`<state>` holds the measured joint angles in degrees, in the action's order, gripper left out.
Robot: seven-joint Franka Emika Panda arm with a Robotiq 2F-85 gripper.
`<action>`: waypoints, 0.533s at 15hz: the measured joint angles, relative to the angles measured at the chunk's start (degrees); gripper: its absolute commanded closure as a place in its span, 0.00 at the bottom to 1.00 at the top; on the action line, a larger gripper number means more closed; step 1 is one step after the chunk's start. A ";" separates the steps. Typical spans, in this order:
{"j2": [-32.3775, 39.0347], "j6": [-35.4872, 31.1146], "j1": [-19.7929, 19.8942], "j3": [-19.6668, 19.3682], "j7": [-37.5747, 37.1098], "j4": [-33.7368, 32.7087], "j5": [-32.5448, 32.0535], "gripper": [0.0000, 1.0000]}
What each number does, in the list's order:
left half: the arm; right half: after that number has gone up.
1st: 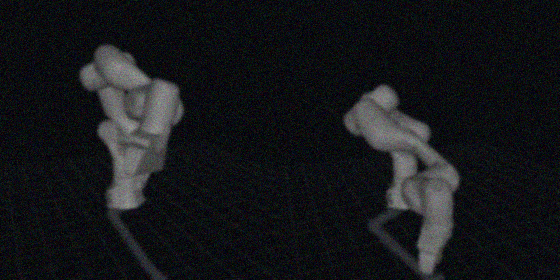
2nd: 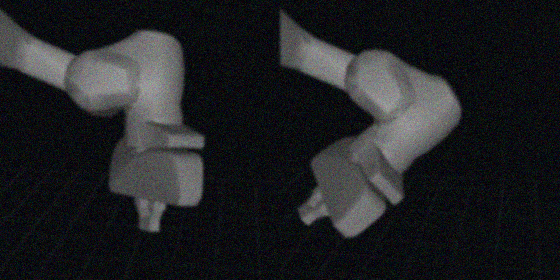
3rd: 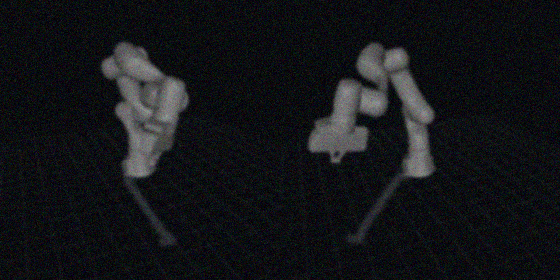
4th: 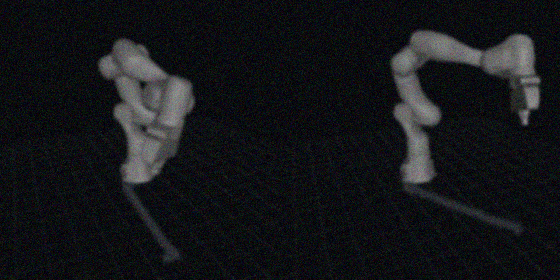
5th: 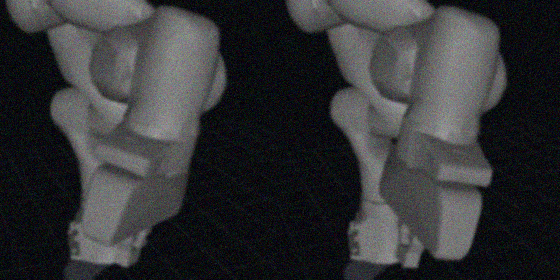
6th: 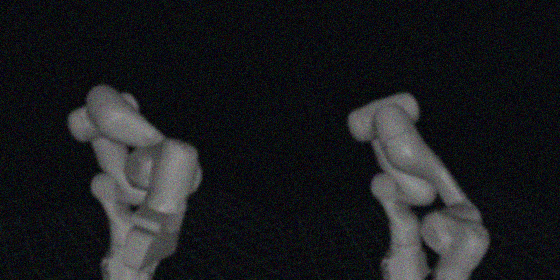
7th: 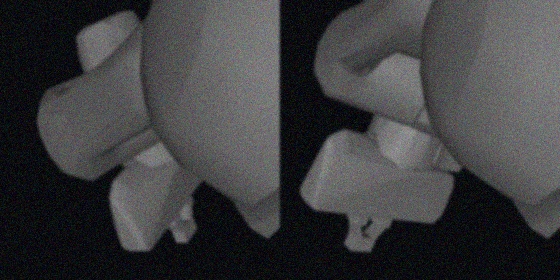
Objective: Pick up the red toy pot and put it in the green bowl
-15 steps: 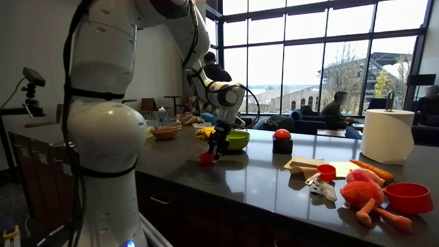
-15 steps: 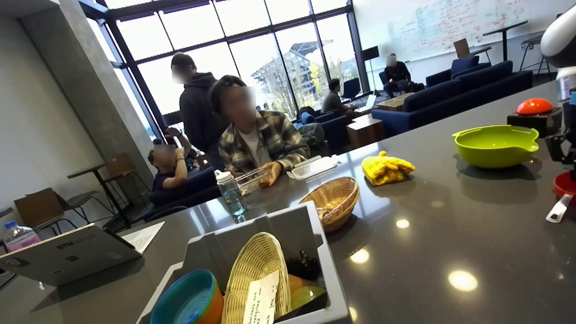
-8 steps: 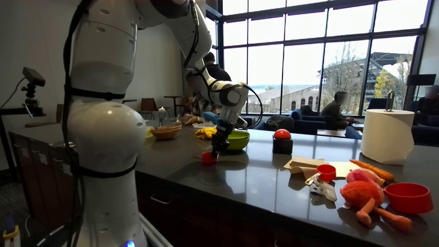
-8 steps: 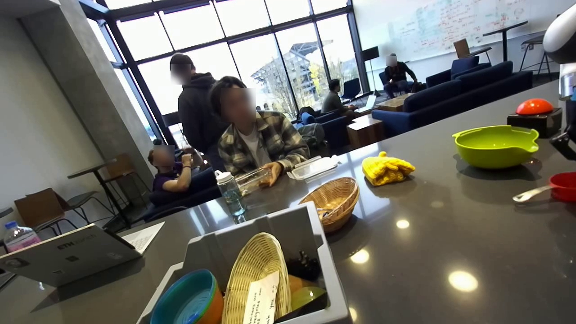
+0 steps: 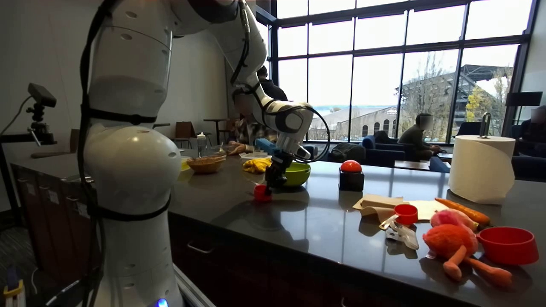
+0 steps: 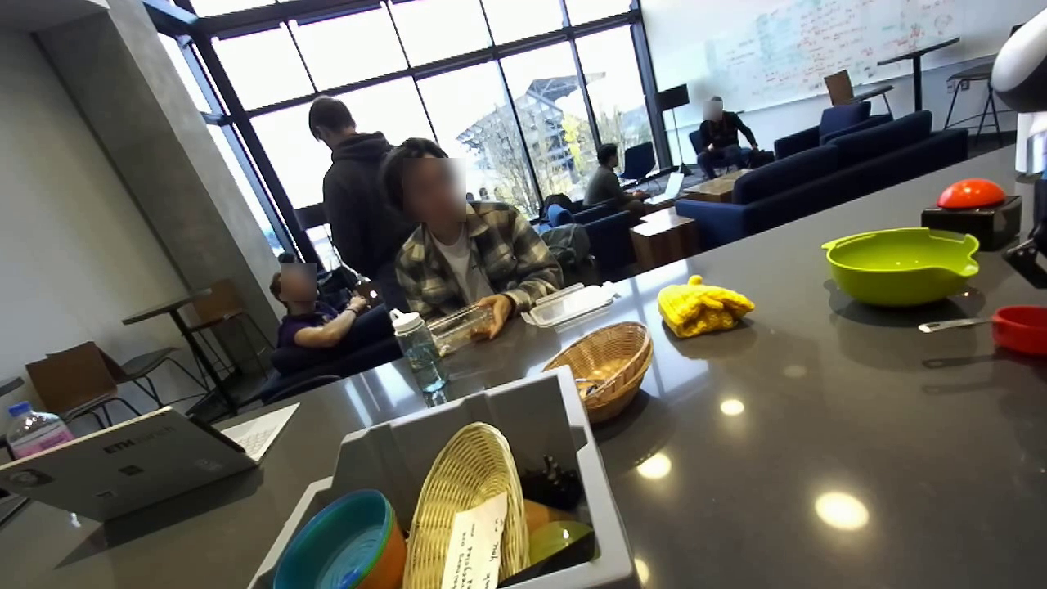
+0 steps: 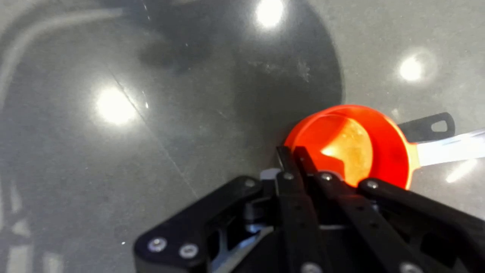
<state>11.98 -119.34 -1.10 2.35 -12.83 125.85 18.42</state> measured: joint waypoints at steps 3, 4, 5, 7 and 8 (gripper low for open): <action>-0.65 -0.10 -0.20 0.05 0.00 -0.13 -0.04 0.99; -1.29 -0.10 -0.33 0.06 0.00 -0.06 -0.06 0.99; -2.17 -0.10 -0.43 0.08 0.00 0.13 -0.14 0.99; -4.55 -0.10 -0.63 0.08 0.00 0.87 -0.50 0.99; -5.96 -0.11 -0.66 0.08 0.00 1.32 -0.87 0.99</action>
<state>6.02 -119.44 -1.77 2.42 -12.83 127.17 17.54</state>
